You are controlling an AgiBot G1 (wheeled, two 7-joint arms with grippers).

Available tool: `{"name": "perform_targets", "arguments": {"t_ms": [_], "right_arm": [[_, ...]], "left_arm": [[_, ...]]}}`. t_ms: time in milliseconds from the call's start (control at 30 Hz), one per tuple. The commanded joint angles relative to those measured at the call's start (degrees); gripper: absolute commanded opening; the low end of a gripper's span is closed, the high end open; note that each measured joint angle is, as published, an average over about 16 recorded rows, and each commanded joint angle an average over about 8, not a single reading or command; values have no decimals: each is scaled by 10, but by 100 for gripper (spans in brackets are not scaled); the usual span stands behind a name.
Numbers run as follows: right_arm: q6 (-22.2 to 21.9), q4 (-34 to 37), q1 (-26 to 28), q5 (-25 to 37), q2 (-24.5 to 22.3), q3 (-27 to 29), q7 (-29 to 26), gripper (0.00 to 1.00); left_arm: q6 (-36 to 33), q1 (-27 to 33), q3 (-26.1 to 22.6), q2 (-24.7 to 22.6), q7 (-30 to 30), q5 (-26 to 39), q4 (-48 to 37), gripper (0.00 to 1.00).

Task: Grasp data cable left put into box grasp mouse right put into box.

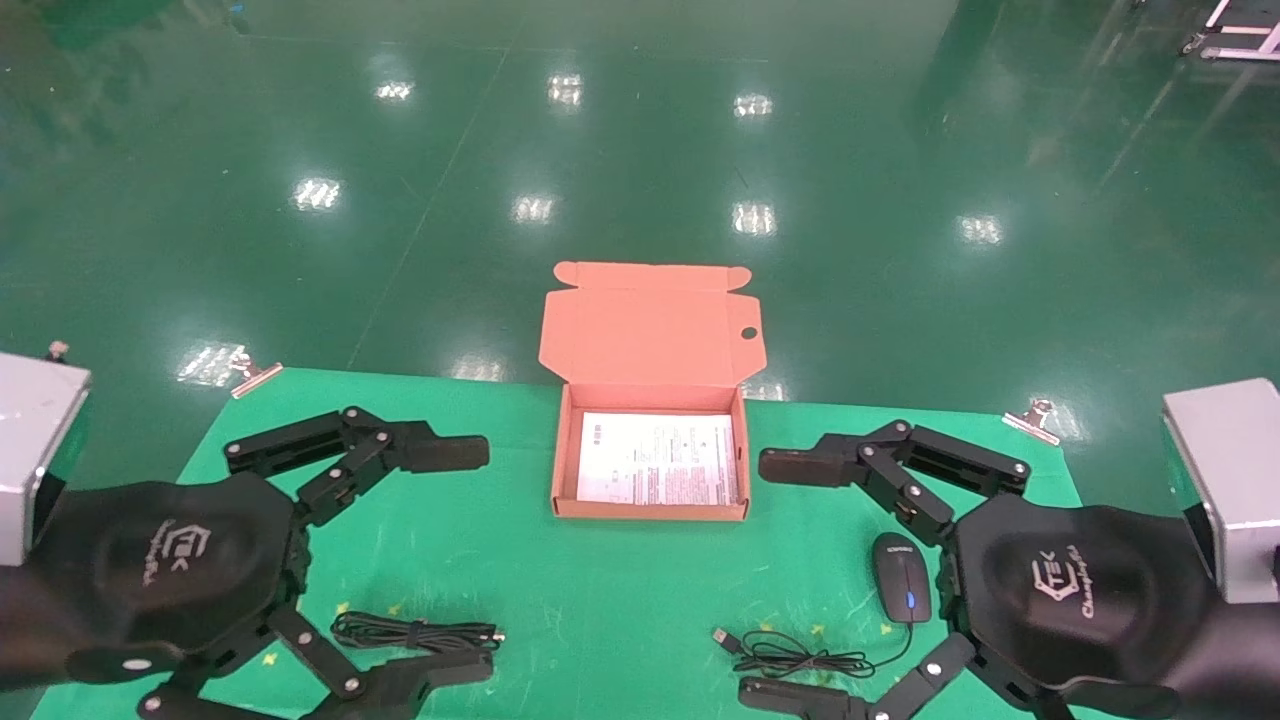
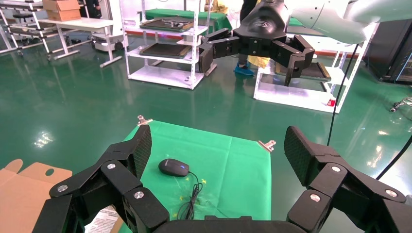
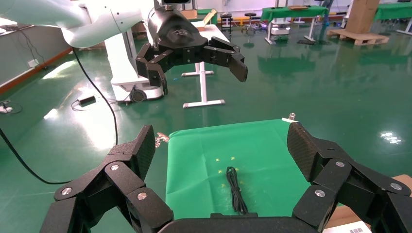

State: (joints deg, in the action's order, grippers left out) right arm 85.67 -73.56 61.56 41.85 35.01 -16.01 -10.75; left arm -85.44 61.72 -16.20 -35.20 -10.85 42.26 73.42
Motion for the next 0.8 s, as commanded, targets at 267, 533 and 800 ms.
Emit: {"name": "perform_targets", "arguments": {"t_ms": [267, 533, 800], "right_arm": [[0, 0, 0, 0, 0, 0, 0, 100], [-1, 1, 1, 2, 0, -1, -1, 100], [0, 6, 9, 19, -5, -5, 1, 100]], "left_arm": [[0, 0, 0, 0, 0, 0, 0, 100], [0, 1, 0, -1, 2, 0, 1, 100], [-11, 28, -19, -3, 14, 53, 7, 100]]}}
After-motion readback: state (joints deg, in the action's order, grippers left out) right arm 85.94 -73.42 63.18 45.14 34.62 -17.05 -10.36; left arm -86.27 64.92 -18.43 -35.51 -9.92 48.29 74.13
